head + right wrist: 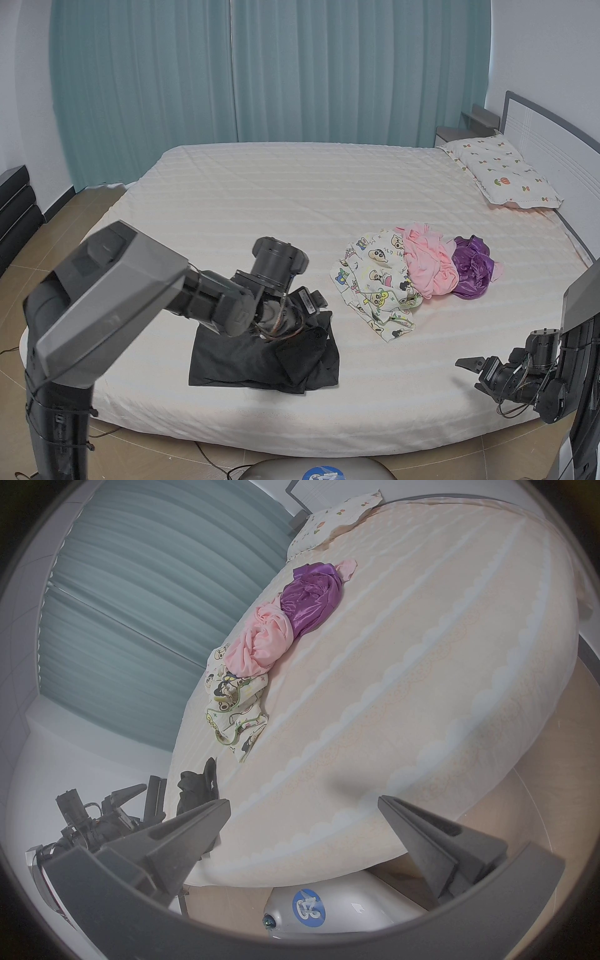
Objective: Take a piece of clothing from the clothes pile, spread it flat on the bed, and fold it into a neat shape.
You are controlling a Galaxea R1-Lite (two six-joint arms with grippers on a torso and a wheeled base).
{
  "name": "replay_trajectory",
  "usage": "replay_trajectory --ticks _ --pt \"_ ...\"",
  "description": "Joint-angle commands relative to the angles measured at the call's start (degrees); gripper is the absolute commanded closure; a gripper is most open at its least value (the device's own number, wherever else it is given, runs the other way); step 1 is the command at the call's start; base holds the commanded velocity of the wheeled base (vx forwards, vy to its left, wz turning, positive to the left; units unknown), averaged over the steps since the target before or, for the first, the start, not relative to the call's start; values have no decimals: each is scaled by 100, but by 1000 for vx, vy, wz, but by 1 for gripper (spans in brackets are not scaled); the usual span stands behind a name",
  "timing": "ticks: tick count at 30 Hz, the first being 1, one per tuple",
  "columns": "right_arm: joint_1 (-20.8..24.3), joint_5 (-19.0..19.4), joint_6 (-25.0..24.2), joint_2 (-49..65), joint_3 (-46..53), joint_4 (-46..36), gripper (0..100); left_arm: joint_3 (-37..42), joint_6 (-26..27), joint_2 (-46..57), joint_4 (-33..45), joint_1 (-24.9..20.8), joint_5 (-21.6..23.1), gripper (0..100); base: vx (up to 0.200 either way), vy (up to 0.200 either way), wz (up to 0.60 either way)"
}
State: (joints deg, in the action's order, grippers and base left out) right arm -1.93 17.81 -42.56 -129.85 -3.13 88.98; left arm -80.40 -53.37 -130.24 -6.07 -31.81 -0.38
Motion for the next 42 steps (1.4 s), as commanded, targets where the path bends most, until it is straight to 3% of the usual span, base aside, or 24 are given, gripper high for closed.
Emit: replay_trajectory --ticks 1,5,12,19,23,28,30,36,42 --pt "17 -6 2 83 6 102 0 894 -191 878 -8 702 354 0 0 0 0" --pt "87 -14 2 92 -3 102 0 1290 -411 843 -122 1185 512 0 0 0 0" --pt "87 -76 2 153 -21 102 0 2037 -798 975 -773 1801 1286 0 0 57 0" --pt "254 -542 11 408 -144 102 0 2230 -982 948 -1142 2082 1541 0 0 200 0" --pt "702 -1289 55 294 -443 93 0 2248 -991 904 -1142 2179 1699 0 0 200 0" --pt "1274 -1579 248 338 -900 -74 0 2353 -991 904 -1203 2249 1708 0 0 200 0" --pt "1502 -1667 371 382 -1146 -408 0 2388 -982 904 -1247 2302 1717 0 0 200 0" --pt "2443 -2229 485 654 -2754 -2499 0 2432 -982 790 -1406 2442 1717 0 0 200 0" --pt "2706 -2590 933 540 -3958 -4161 0 2423 -974 685 -1414 2442 1717 0 0 133 0"
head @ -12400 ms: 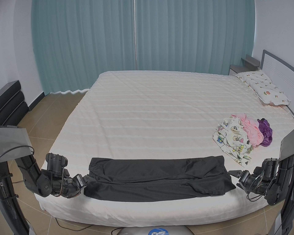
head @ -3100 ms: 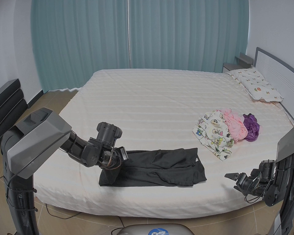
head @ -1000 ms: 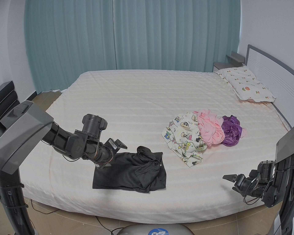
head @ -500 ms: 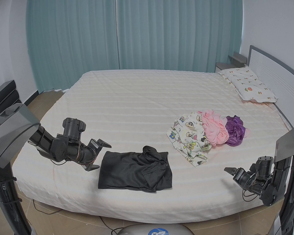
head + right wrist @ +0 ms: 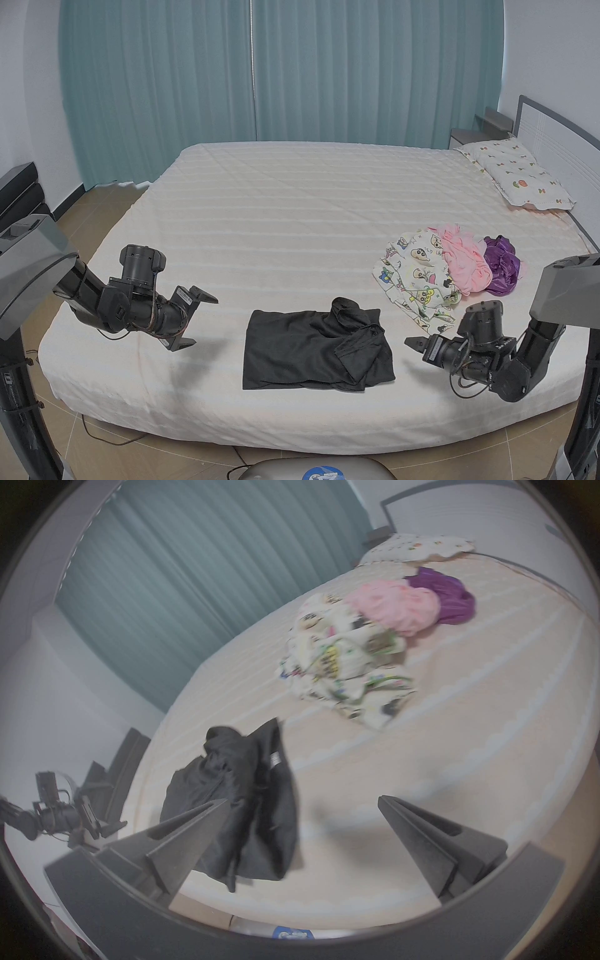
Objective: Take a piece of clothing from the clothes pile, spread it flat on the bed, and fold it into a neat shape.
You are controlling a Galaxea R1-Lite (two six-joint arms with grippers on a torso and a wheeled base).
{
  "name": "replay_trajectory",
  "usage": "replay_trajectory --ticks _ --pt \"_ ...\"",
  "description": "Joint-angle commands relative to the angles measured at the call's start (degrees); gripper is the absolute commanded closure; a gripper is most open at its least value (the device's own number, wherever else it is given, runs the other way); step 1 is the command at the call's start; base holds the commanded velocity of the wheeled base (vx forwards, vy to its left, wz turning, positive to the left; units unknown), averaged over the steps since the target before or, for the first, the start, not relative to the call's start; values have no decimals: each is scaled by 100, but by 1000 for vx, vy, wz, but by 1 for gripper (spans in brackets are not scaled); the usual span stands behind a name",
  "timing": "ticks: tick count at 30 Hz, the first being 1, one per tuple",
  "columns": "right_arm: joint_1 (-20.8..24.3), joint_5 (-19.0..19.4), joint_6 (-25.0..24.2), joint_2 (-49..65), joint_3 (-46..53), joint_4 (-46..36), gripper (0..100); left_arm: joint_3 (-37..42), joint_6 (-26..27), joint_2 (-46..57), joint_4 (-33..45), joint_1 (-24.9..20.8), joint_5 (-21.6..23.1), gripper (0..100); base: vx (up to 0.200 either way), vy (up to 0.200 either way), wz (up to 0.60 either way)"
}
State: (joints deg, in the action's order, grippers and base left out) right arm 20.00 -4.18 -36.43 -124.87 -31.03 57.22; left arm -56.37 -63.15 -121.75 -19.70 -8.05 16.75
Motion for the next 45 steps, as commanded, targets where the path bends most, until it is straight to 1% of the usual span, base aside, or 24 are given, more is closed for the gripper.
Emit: replay_trajectory --ticks 1,4,6,7,8,13,17,19,23,25,26,27,30,32,37,38,43,45 --pt "566 -470 347 -29 -1318 -1161 0 30 4 -200 -51 58 4 0 0 0 0" --pt "680 -496 426 -90 -1485 -1310 0 30 31 -253 -51 40 4 0 0 0 0" --pt "680 -496 619 -275 -1591 -1354 0 30 31 -253 -51 40 4 0 0 0 0" --pt "680 -496 628 -292 -1600 -1354 0 30 31 -253 -51 40 4 0 0 0 0" --pt "654 -505 804 -468 -1705 -1354 0 30 31 -262 -51 40 -5 0 0 0 0" --pt "689 -522 1041 -591 -1767 -1468 0 38 31 -262 -51 40 -5 0 0 0 0" --pt "671 -619 1480 -697 -1714 -1609 0 30 31 -262 -51 40 -5 0 0 0 0" --pt "671 -628 1516 -706 -1688 -1591 0 30 31 -262 -51 40 -5 0 0 0 0" --pt "566 -628 1735 -530 -1397 -1565 0 30 39 -271 -43 40 -14 0 0 0 0" --pt "364 -628 1981 -372 -1134 -1574 0 30 39 -271 -51 40 -14 0 0 0 0" --pt "355 -628 1990 -372 -1116 -1565 0 30 39 -271 -51 40 -14 0 0 0 0" --pt "206 -628 2034 -328 -984 -1547 0 30 39 -271 -51 40 -14 0 0 0 0" --pt "-23 -619 1990 -213 -712 -1539 0 30 39 -271 -51 40 -14 0 0 0 0" --pt "-102 -619 1981 -134 -571 -1512 0 30 39 -271 -51 40 -14 0 0 0 0" --pt "-541 -540 1990 50 9 -923 0 30 39 -262 -51 40 -14 0 0 0 0" --pt "-541 -540 1990 50 9 -923 0 30 39 -262 -51 40 -14 0 0 0 0" --pt "-744 -496 1990 182 773 -150 0 30 39 -271 -51 40 -14 0 0 0 0" --pt "-814 -426 1981 270 835 122 0 30 39 -271 -51 40 -14 0 0 0 0"
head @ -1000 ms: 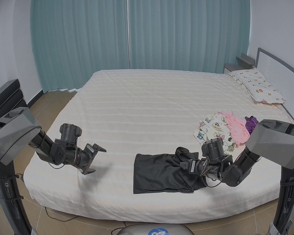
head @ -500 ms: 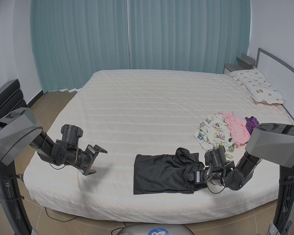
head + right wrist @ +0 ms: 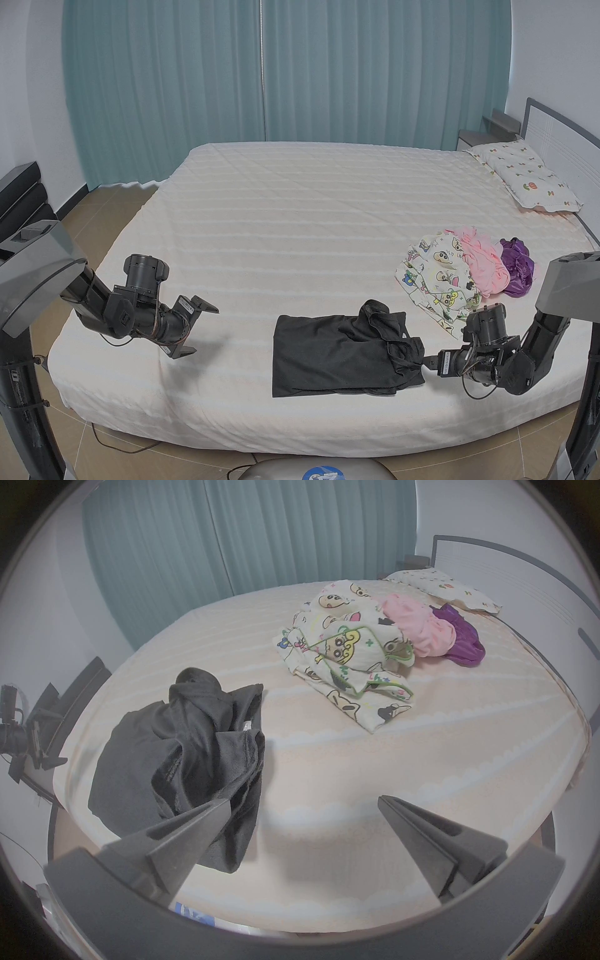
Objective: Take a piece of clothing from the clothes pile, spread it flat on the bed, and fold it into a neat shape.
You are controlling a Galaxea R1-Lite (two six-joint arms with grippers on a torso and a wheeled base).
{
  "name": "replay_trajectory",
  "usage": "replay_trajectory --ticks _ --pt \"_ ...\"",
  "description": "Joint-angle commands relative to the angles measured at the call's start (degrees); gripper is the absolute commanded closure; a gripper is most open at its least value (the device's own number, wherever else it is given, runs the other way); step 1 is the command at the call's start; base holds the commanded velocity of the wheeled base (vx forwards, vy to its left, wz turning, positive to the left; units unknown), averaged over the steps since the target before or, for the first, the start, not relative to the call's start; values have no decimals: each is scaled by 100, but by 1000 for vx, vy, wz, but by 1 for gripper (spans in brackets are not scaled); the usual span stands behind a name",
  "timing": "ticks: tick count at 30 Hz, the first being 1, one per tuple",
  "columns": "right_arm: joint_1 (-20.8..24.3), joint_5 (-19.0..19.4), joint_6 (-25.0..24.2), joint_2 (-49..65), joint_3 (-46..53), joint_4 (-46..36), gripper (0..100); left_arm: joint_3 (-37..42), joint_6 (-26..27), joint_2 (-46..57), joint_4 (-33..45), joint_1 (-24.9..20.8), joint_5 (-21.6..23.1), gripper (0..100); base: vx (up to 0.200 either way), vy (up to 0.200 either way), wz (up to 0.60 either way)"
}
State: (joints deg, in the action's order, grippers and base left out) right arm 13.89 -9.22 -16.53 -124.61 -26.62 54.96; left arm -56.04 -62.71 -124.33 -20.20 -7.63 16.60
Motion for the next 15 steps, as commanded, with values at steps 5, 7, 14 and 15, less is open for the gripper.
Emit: replay_trajectory --ticks 5,7,14,15 --pt "-132 139 -8 570 70 499 0 -3 -5 -12 -2 -2 1 0 0 0 0" --pt "35 175 -52 587 -229 455 0 -3 -5 -12 -2 -2 1 0 0 0 0" --pt "659 -36 -96 -274 -1477 -38 0 -3 -5 -12 7 -2 1 0 0 0 0" --pt "730 -116 -61 -511 -1767 -196 0 -3 -5 -12 7 -2 1 0 0 0 0"
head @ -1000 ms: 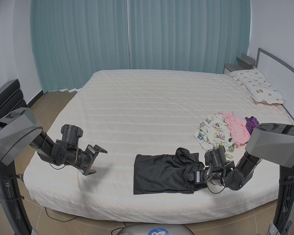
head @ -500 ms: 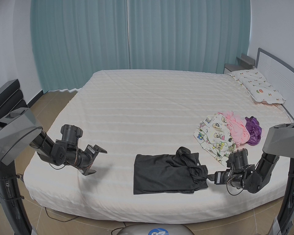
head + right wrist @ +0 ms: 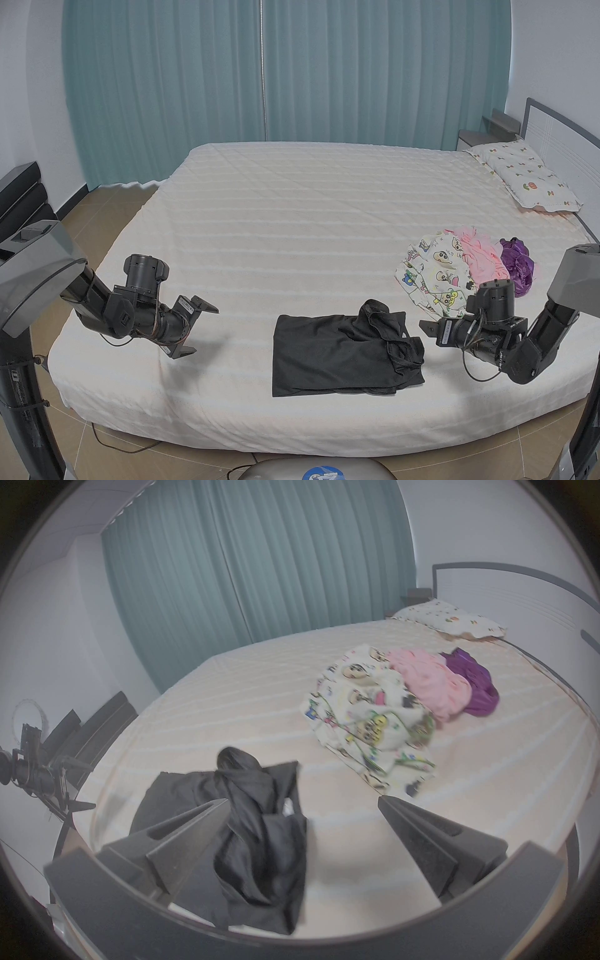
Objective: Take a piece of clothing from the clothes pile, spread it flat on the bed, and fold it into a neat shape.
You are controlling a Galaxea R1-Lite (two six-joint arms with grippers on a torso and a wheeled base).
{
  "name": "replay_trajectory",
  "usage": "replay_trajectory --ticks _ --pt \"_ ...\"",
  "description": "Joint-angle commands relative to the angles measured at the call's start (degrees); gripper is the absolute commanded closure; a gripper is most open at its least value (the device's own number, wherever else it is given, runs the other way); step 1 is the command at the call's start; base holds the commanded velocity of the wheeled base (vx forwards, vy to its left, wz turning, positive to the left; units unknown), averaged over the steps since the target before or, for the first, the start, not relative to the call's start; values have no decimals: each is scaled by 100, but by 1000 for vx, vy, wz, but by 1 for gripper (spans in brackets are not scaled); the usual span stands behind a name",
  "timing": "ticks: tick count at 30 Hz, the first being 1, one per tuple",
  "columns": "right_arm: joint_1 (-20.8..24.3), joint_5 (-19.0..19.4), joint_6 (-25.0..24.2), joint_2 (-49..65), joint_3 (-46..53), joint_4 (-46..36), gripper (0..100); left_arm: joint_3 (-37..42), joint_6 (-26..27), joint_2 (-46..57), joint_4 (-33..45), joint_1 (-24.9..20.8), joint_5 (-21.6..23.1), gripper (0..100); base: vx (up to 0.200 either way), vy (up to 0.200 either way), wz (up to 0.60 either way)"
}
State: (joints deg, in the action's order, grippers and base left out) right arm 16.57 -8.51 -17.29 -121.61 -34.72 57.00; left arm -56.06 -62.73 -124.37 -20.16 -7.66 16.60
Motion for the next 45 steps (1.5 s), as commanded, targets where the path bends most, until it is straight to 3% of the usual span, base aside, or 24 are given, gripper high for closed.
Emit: replay_trajectory --ticks 1,11,14,21,31,34,38,39,43,45 --pt "505 -195 50 -943 -1160 -532 0 -1 -2 -8 4 1 1 0 0 0 0" --pt "866 -195 252 -1717 -2874 -1956 0 -1 -2 -8 -5 -8 -8 0 0 0 0" --pt "813 -257 498 -1971 -3094 -2026 0 -1 -2 -8 -5 -8 -8 0 0 0 0" --pt "374 -494 542 -2209 -3471 -2035 0 -1 7 -8 -5 -17 -43 0 0 0 0" --pt "-294 -591 278 -1928 -3181 -1833 0 -1 7 -8 -5 -17 -61 0 0 0 0" --pt "-417 -511 -38 -1708 -2944 -1780 0 -1 7 -8 -5 -17 -61 0 0 0 0" --pt "-444 -318 -442 -1383 -2724 -1789 0 -1 7 -8 -5 -17 -61 0 0 0 0" --pt "-435 -107 -557 -1093 -2470 -1798 0 -1 7 -8 -5 -17 -61 0 0 0 0" --pt "-338 16 -557 -618 -1969 -1798 0 -1 7 -8 -5 -17 -61 0 0 0 0" --pt "-66 77 -548 -381 -1591 -1789 0 -1 7 -8 -5 -17 -61 0 0 0 0"
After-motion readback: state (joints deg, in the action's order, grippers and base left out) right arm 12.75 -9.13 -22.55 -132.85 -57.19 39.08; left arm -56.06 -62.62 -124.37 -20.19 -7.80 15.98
